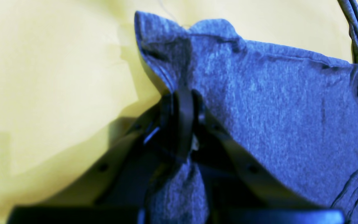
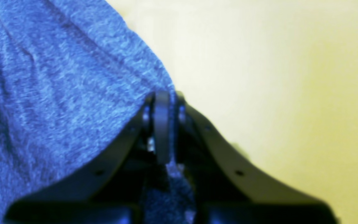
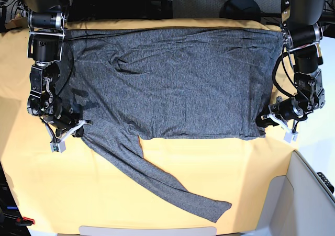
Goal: Fold the T-shirt properly
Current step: 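Pull both held edges toward the shoulder edge, folding the shirt lengthwise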
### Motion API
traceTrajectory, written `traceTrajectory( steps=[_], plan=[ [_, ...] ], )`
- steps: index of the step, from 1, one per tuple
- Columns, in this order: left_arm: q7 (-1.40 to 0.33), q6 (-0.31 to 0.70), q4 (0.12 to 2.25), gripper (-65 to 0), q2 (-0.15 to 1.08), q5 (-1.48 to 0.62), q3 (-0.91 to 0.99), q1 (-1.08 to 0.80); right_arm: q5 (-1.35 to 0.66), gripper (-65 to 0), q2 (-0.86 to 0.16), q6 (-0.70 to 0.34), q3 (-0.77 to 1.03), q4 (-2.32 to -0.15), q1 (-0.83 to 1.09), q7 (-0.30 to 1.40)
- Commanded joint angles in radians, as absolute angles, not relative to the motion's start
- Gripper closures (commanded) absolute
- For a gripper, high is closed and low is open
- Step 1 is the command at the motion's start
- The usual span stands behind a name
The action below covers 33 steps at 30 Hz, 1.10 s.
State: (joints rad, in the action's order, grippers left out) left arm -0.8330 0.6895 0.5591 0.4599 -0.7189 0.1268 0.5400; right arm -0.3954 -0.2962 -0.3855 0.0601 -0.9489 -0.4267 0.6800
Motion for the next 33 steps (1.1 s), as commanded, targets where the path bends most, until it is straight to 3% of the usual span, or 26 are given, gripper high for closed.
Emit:
traceTrajectory(
  steps=[1, 22, 33],
  plan=[
    [-0.854, 0.698, 0.565, -0.4, 0.464, -0.708, 0.120, 0.555, -0.372, 0.0, -0.291, -0.395, 0.051, -0.943, -0.417, 0.785],
    [-0.865, 0.698, 0.892, -0.4, 0.499, -0.710, 0.151, 0.409, -0.371, 0.0, -0.334, -0.394, 0.061, -1.330, -0.289, 0.785],
    [-0.869, 0.698, 1.035, -0.4, 0.532, -0.711, 0.223, 0.303, -0.371, 0.0, -0.334, -0.394, 0.259, -1.495, -0.160, 0.785]
  ],
)
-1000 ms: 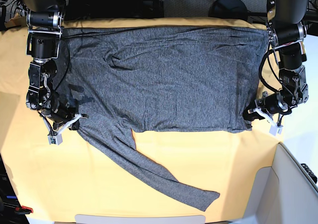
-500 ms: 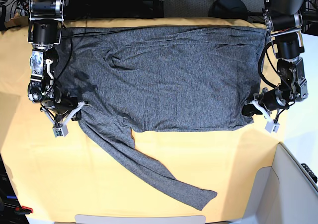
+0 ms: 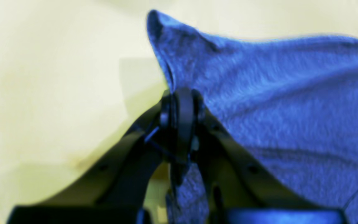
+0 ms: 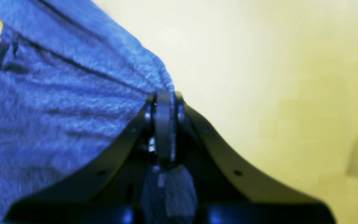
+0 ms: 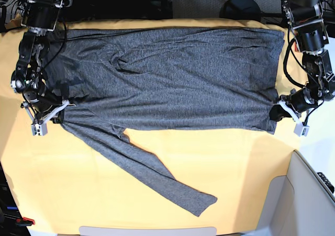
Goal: Fold the T-shirt properly
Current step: 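Pull both held edges toward the shoulder edge, folding the shirt lengthwise, then open the right gripper and move it toward the hanging grey sleeve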
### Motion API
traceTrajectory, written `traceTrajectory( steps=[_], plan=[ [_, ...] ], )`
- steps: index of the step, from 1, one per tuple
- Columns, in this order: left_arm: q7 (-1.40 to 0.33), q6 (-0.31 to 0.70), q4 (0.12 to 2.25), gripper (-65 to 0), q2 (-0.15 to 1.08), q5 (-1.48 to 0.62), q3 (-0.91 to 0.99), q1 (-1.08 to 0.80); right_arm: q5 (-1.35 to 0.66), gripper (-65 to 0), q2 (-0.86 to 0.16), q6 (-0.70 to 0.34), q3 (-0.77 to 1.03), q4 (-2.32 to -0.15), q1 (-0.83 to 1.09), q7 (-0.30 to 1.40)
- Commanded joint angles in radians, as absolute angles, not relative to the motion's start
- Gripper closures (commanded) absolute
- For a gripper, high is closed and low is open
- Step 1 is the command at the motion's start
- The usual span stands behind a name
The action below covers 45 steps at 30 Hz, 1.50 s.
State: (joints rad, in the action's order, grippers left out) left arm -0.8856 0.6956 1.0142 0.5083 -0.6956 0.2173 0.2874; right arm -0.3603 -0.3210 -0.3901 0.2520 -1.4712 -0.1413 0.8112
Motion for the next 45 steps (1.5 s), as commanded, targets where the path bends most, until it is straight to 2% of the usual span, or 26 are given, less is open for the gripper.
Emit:
traceTrajectory(
  steps=[1, 12, 24, 34, 45],
  plan=[
    [-0.869, 0.698, 1.053, -0.4, 0.532, -0.711, 0.225, 0.292, -0.371, 0.0, -0.334, -0.394, 0.265, -1.512, -0.147, 0.785],
    [-0.872, 0.698, 1.394, -0.4, 0.507, -0.713, 0.374, 0.116, -0.371, 0.0, -0.332, -0.394, 0.285, -1.600, -0.071, 0.785],
    [-1.087, 0.698, 1.685, -0.3, 0.427, -0.713, 0.576, -0.016, -0.371, 0.0, -0.329, -0.394, 0.292, -1.730, 0.044, 0.785],
    [-1.109, 0.698, 1.774, -0.3, 0.415, -0.713, 0.588, -0.163, -0.371, 0.0, -0.329, -0.395, 0.338, -1.741, 0.142, 0.785],
    [-1.107, 0.698, 1.732, -0.3, 0.412, -0.710, 0.581, -0.245, -0.371, 0.0, -0.326, -0.395, 0.335, -1.716, 0.186, 0.792]
  ],
)
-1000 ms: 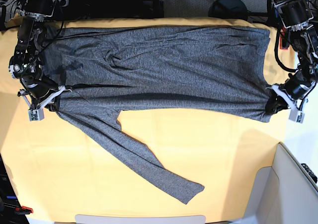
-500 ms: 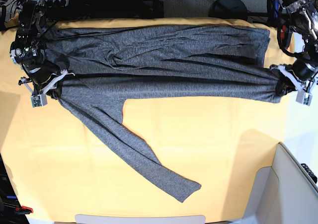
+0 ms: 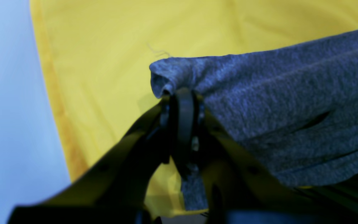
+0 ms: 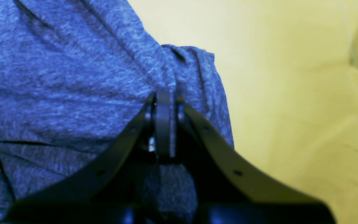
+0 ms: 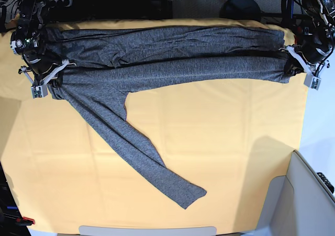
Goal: Fold the T-shirt properly
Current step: 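Open the right gripper and move it toward the hanging grey sleeve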
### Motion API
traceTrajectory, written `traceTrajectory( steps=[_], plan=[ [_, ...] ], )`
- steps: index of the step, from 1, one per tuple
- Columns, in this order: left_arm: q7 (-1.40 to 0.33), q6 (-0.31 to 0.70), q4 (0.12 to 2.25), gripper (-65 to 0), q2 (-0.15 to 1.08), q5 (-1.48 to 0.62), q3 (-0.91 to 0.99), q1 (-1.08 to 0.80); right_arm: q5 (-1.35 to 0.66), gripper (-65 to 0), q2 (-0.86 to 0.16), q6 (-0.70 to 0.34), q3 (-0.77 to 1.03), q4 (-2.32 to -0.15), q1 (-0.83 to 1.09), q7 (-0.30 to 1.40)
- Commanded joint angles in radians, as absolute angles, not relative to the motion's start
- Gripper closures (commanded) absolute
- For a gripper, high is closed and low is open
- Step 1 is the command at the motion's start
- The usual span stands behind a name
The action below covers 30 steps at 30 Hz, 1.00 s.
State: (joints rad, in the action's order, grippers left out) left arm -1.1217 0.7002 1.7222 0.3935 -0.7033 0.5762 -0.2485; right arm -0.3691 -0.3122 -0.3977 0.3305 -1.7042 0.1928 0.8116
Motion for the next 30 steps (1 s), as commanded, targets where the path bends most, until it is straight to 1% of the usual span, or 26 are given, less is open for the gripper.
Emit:
traceTrajectory(
  steps=[1, 11, 13, 15, 16, 19, 21, 24, 30],
  plan=[
    [-1.106, 0.698, 1.712, -0.3, 0.412, -0.708, 0.568, -0.243, -0.371, 0.0, -0.326, -0.395, 0.332, -1.709, 0.186, 0.792],
    [-1.102, 0.698, 1.575, -0.5, 0.415, -0.708, 0.507, -0.237, -0.371, -0.2, -0.328, -0.394, 0.328, -1.632, 0.177, 0.792],
    [-1.102, 0.698, 1.567, -1.5, 0.417, -0.708, 0.496, -0.234, -0.369, -3.6, -0.329, -0.394, 0.326, -1.632, 0.177, 0.794],
    [-1.104, 0.698, 1.564, -5.4, 0.418, -0.708, 0.476, -0.220, -0.369, -10.2, -0.328, -0.394, 0.326, -1.632, 0.177, 0.794],
    [-1.104, 0.698, 1.564, -8.3, 0.418, -0.708, 0.473, -0.216, -0.369, -13.6, -0.328, -0.392, 0.326, -1.632, 0.177, 0.794],
    [-1.109, 0.698, 1.566, -20.1, 0.418, -0.708, 0.479, -0.214, -0.369, -23.7, -0.326, -0.392, 0.326, -1.633, 0.177, 0.794],
    [-1.109, 0.698, 1.570, -24.0, 0.418, -0.708, 0.481, -0.213, -0.369, -28.2, -0.326, -0.392, 0.334, -1.641, 0.177, 0.794],
    [-1.115, 0.698, 1.580, -23.7, 0.432, -0.708, 0.483, -0.191, -0.371, -30.8, -0.334, -0.389, 0.358, -1.670, 0.174, 0.792],
    [-1.116, 0.698, 1.635, -23.4, 0.467, -0.708, 0.484, -0.180, -0.371, -30.8, -0.340, -0.386, 0.489, -1.791, 0.148, 0.794]
  ],
)
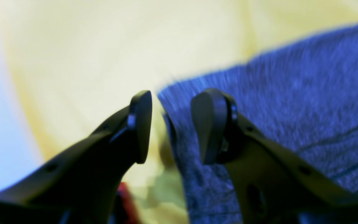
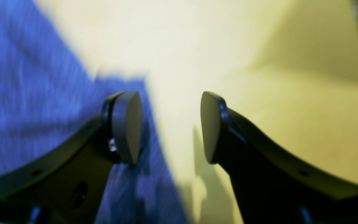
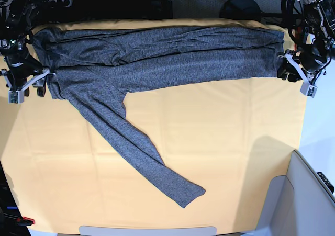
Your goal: Fold the T-shirt properly
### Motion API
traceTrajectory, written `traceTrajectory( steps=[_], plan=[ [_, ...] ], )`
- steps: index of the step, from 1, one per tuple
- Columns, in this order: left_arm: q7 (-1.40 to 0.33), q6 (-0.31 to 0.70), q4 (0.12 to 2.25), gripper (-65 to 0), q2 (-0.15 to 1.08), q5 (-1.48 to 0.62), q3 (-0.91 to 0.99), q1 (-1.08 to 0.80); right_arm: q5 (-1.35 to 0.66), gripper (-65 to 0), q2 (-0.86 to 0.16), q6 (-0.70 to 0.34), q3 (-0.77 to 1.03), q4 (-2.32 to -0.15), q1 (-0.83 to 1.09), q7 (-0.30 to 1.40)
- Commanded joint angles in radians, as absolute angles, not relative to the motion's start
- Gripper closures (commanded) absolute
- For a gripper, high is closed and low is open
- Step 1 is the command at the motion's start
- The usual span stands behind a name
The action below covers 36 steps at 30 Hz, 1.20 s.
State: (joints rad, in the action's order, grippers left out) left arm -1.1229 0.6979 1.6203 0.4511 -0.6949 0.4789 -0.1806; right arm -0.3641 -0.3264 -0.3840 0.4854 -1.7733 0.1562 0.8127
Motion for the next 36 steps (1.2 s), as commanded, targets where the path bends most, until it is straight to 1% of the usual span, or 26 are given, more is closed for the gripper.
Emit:
traceTrajectory(
  steps=[1, 4, 7, 12, 14, 18, 24, 28, 36],
  plan=[
    [-1.116, 0.698, 1.643, -23.5, 0.479, -0.708, 0.490, -0.180, -0.371, -30.8, -0.335, -0.386, 0.509, -1.804, 0.133, 0.794],
    [-1.116, 0.698, 1.647, -23.6, 0.483, -0.708, 0.521, -0.179, -0.372, -30.8, -0.315, -0.386, 0.515, -1.819, 0.061, 0.794],
    [-1.116, 0.698, 1.647, -23.6, 0.483, -0.708, 0.524, -0.163, -0.372, -31.0, -0.268, -0.386, 0.449, -1.787, -0.041, 0.796],
    [-1.116, 0.698, 1.647, -23.6, 0.481, -0.708, 0.516, -0.140, -0.371, -31.2, -0.208, -0.386, 0.265, -1.503, -0.268, 0.796],
    [-1.116, 0.698, 1.647, -23.6, 0.481, -0.708, 0.516, -0.139, -0.371, -31.2, -0.186, -0.386, 0.203, -1.382, -0.341, 0.792],
    [-1.116, 0.698, 1.647, -23.6, 0.479, -0.708, 0.516, -0.139, -0.338, -31.2, -0.173, -0.386, 0.102, -1.219, -0.452, 0.785],
    [-1.116, 0.698, 1.647, -23.6, 0.479, -0.708, 0.516, -0.139, -0.242, -31.1, -0.148, -0.389, 0.093, -1.046, -0.518, 0.694],
    [-1.116, 0.698, 1.647, -23.6, 0.479, -0.708, 0.516, -0.139, -0.234, -31.1, -0.148, -0.392, 0.088, -0.937, -0.539, 0.638],
    [-1.116, 0.698, 1.647, -23.6, 0.478, -0.708, 0.516, -0.139, -0.234, -31.0, -0.125, -0.394, 0.084, -0.918, -0.530, 0.630]
  ],
)
